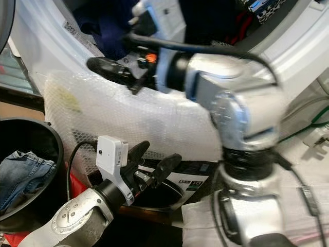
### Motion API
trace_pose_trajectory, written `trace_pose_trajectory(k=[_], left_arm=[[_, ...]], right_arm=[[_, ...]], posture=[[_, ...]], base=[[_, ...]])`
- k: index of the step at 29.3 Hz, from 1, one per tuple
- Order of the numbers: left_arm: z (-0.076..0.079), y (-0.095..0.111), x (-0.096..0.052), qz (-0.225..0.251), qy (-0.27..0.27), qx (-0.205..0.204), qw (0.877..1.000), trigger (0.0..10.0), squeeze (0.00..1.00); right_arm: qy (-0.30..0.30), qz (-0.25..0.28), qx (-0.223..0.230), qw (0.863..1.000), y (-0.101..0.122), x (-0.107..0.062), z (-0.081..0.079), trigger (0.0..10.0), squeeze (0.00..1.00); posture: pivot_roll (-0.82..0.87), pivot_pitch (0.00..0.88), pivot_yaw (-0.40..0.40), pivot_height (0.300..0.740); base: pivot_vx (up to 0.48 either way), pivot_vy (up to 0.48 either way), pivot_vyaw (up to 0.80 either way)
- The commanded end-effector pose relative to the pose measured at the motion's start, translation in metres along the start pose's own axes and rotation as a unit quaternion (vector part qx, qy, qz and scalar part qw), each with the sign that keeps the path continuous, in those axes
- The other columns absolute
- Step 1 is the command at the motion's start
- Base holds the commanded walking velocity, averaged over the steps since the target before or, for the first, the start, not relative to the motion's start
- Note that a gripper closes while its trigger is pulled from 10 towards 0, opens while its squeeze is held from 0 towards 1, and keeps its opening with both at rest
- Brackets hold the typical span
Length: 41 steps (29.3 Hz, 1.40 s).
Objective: Clothes washing
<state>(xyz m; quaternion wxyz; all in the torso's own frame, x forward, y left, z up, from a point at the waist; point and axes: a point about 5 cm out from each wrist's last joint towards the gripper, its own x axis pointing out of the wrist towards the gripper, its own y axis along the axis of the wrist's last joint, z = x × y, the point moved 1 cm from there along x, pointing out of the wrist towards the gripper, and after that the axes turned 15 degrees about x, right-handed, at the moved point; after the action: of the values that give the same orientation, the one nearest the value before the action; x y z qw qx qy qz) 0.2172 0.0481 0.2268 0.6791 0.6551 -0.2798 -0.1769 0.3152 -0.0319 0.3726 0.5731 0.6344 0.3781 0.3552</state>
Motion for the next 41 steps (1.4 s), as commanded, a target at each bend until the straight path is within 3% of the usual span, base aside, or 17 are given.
trace_pose_trajectory(k=[1,7,12,19,23,28,30,31,32,34,38,41], left_arm=[[0.008,0.006,-0.002,0.01,-0.014,0.003,1.0,10.0,0.0],[0.009,0.005,-0.003,0.007,-0.011,0.002,1.0,10.0,0.0],[0.01,0.005,-0.004,0.005,-0.009,0.0,1.0,10.0,0.0],[0.011,0.005,-0.006,0.003,-0.004,-0.002,1.0,10.0,0.0],[0.01,0.004,-0.007,0.001,0.002,-0.003,1.0,10.0,0.0],[0.01,0.004,-0.007,0.001,0.005,-0.004,1.0,10.0,0.0],[0.01,0.004,-0.007,0.001,0.005,-0.004,1.0,10.0,0.0],[0.01,0.004,-0.007,0.001,0.006,-0.004,1.0,10.0,0.0],[0.01,0.004,-0.007,0.001,0.006,-0.004,1.0,10.0,0.0],[0.009,0.004,-0.007,0.0,0.007,-0.005,1.0,10.0,0.0],[0.009,0.004,-0.007,0.0,0.007,-0.006,1.0,10.0,0.0],[0.009,0.004,-0.007,0.0,0.007,-0.006,1.0,10.0,0.0]], right_arm=[[0.002,0.016,-0.02,1.0,0.01,0.003,-0.003,10.0,0.0],[0.0,0.028,-0.002,1.0,0.016,0.02,0.0,10.0,0.0],[-0.075,0.056,0.01,0.996,0.033,0.033,0.023,10.0,0.0],[-0.2,0.044,-0.001,0.979,0.049,0.025,0.063,10.0,0.0],[-0.28,0.064,0.026,0.958,0.06,0.012,0.088,10.0,0.0],[-0.344,0.093,0.025,0.934,0.069,0.0,0.102,10.0,0.0],[-0.373,0.102,0.01,0.922,0.074,-0.006,0.106,10.0,0.0],[-0.398,0.117,-0.007,0.91,0.081,-0.011,0.109,10.0,0.0],[-0.398,0.117,-0.007,0.91,0.081,-0.011,0.109,10.0,0.0],[-0.425,0.155,-0.029,0.891,0.094,-0.018,0.109,10.0,0.0],[-0.443,0.219,-0.116,0.861,0.119,-0.024,0.1,10.0,0.0],[-0.443,0.238,-0.149,0.851,0.128,-0.025,0.095,10.0,0.0]], posture=[[-0.11,0.184,-0.216,0.74],[-0.1,0.184,-0.227,0.74],[-0.09,0.183,-0.231,0.74],[-0.09,0.183,-0.237,0.74],[-0.08,0.185,-0.24,0.74],[-0.09,0.188,-0.241,0.74],[-0.09,0.188,-0.241,0.74],[-0.09,0.188,-0.241,0.74],[-0.09,0.188,-0.241,0.74],[-0.09,0.193,-0.239,0.74],[-0.09,0.194,-0.237,0.74],[-0.09,0.193,-0.235,0.74]], base=[[0.0,0.0,0.0],[0.0,0.0,0.0],[0.0,0.0,0.0],[0.0,0.0,0.0],[0.0,0.0,0.0],[0.0,0.0,0.0],[0.0,0.0,0.0],[0.0,0.0,0.0],[0.0,0.0,0.0],[0.0,0.0,0.0],[0.0,0.0,0.0],[0.0,0.0,0.0]])
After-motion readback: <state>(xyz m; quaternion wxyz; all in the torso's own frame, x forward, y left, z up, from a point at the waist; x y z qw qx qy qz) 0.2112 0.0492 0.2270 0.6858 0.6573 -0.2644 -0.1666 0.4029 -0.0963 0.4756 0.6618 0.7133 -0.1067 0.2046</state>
